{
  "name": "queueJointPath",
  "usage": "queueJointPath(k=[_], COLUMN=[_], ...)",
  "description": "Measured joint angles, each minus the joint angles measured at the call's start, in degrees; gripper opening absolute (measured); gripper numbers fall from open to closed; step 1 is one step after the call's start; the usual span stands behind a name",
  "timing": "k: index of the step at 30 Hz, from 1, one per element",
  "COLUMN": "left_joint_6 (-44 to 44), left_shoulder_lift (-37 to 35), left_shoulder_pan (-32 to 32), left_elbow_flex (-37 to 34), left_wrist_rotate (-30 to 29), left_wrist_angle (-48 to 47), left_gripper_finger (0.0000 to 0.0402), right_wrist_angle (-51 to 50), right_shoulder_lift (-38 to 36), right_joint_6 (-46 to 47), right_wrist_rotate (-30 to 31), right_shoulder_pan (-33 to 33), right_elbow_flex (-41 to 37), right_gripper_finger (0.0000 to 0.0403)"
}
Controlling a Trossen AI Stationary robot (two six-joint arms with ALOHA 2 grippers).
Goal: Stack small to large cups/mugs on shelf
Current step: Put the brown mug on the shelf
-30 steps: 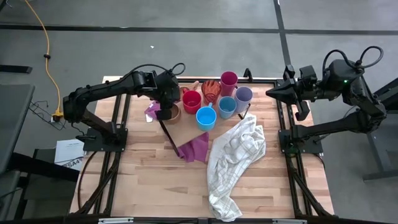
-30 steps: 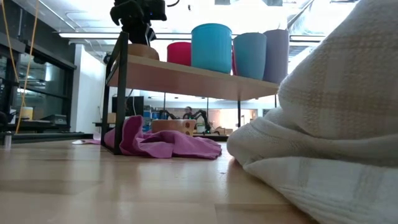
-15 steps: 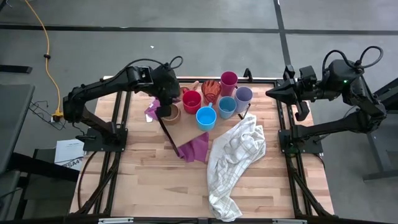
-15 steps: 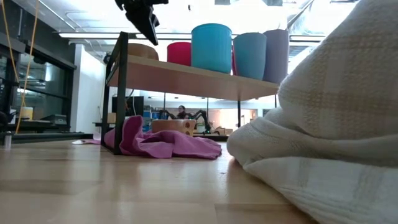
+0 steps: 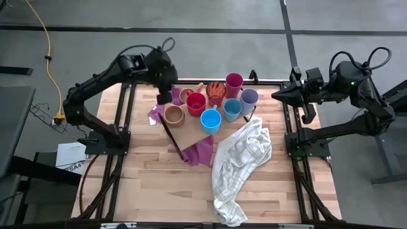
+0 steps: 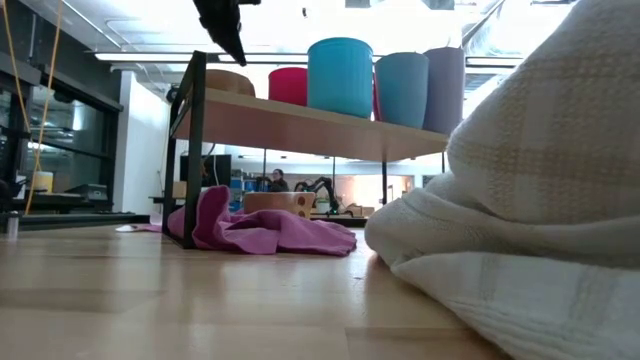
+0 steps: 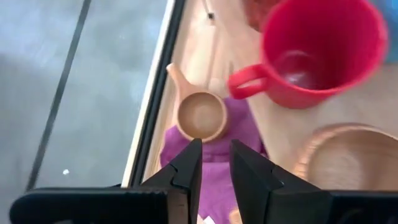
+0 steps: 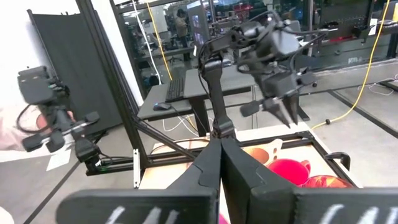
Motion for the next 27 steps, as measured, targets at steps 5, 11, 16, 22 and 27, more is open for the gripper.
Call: queueJointPath(k=[5,11,16,22,27], left_joint_6=[-0.1,-0.1,2.7,7.0,10.0], left_shoulder_lift=[0.0,0.8,3.7,8.1,10.3], left_shoulder_pan=[6.2,11.6,14.2,17.5,20.4], left_elbow_flex=[0.0,0.1,0.1,0.1,0.0], left_wrist_rotate=[3.9,9.0,10.4,14.9,17.0], left_wrist_angle=[3.2,6.0,6.0,6.1,7.4], left_gripper_finger=[0.007,0.0069,0.0069,0.0069,0.0069], right_wrist_angle=[0.5,1.1,4.3,11.4,12.8], right_shoulder_lift=[0.1,0.4,1.9,5.0,7.2], right_joint_6=[-0.3,-1.8,-4.3,-4.7,-4.6], right_wrist_rotate=[0.1,6.8,9.5,9.5,9.4], right_shoulder_pan=[0.0,-1.0,-4.2,-9.4,-12.7], right_elbow_flex=[0.0,0.0,0.0,0.0,0.0], right_gripper_finger=[0.0,0.0,0.0,0.0,0.0])
